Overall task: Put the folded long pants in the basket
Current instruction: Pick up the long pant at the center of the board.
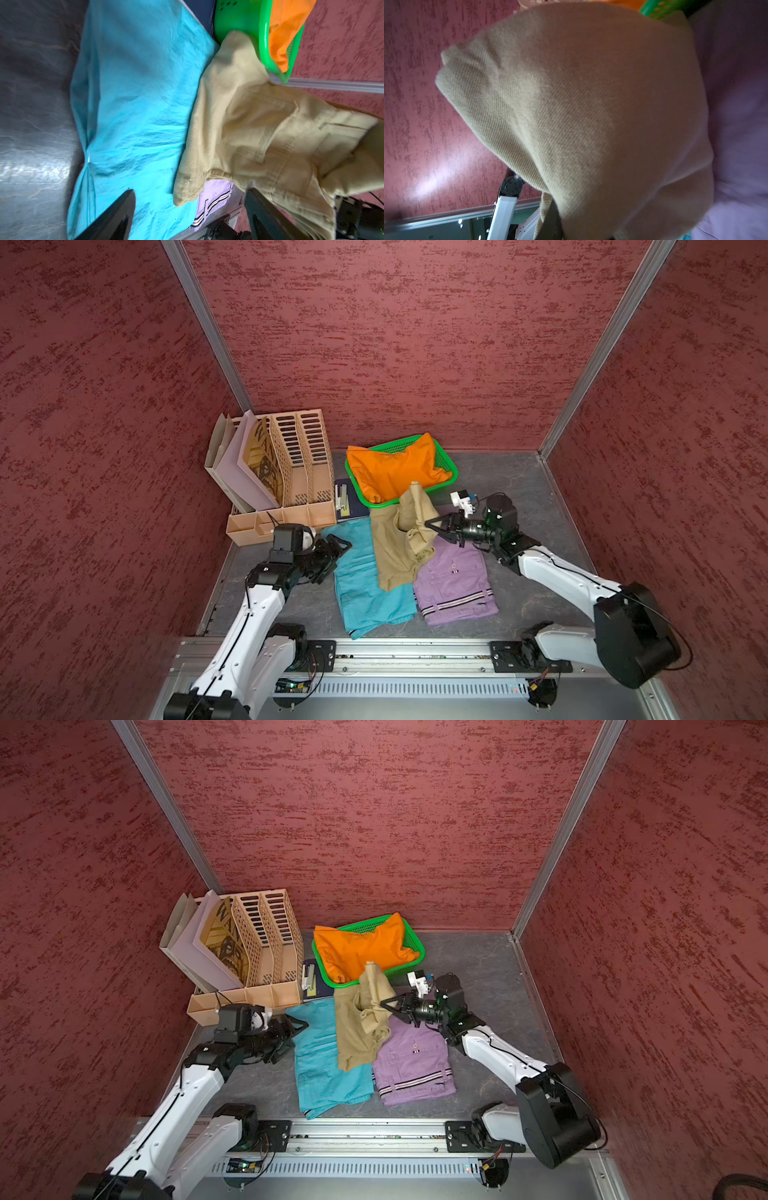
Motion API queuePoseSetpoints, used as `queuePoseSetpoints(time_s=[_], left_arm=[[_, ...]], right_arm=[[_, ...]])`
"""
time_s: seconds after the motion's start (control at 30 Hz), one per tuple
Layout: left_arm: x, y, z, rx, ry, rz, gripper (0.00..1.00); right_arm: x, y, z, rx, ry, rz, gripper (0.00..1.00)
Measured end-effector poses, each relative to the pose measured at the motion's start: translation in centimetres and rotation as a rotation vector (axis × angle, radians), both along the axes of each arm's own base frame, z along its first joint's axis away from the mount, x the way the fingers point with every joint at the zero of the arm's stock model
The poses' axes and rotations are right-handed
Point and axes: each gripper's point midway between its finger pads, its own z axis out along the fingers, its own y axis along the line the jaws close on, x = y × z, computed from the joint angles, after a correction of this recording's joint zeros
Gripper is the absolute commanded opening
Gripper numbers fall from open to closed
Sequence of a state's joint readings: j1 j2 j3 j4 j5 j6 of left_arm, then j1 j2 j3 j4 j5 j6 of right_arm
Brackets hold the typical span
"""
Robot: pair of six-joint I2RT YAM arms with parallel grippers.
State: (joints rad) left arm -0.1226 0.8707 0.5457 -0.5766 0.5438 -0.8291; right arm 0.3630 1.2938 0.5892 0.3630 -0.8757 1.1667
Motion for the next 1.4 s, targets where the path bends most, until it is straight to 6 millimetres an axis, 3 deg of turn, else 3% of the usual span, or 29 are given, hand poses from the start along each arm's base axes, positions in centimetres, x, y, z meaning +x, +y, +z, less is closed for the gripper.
queuePoseSetpoints(time_s=[0.1, 0.23, 0.37, 0.6, 0.9, 1.2, 1.4], left_arm=[[-0.6, -2.5, -1.3, 0.023, 0.034, -0.111, 0.85], [-0.7, -5.1, -2.7, 0.073, 0.066, -0.228, 0.8], [-0.1, -6.5, -3.8, 0.117, 0.067, -0.282, 0.77], [1.3, -7.0, -5.8, 0.149, 0.085, -0.296, 0.69], [3.6, -8.0, -6.2, 0.145, 0.054, -0.303, 0.61], [4.3, -8.5, -8.0, 0.144, 0.075, -0.308, 0.53], [4.7, -8.8, -8.1, 0.138, 0.063, -0.307, 0.33]], right_arm=[[-0.1, -1.8, -1.8, 0.016, 0.017, -0.031, 0.0], [0.4, -2.1, -1.5, 0.049, -0.017, -0.026, 0.0], [0.7, -2.3, -1.4, 0.077, -0.028, -0.021, 0.0], [1.1, -2.4, -1.3, 0.1, -0.041, -0.012, 0.0], [1.0, -2.4, -1.4, 0.113, -0.048, -0.004, 0.0], [1.2, -2.3, -1.4, 0.128, -0.048, 0.001, 0.0], [1.1, -2.3, -1.4, 0.131, -0.05, 0.007, 0.0]])
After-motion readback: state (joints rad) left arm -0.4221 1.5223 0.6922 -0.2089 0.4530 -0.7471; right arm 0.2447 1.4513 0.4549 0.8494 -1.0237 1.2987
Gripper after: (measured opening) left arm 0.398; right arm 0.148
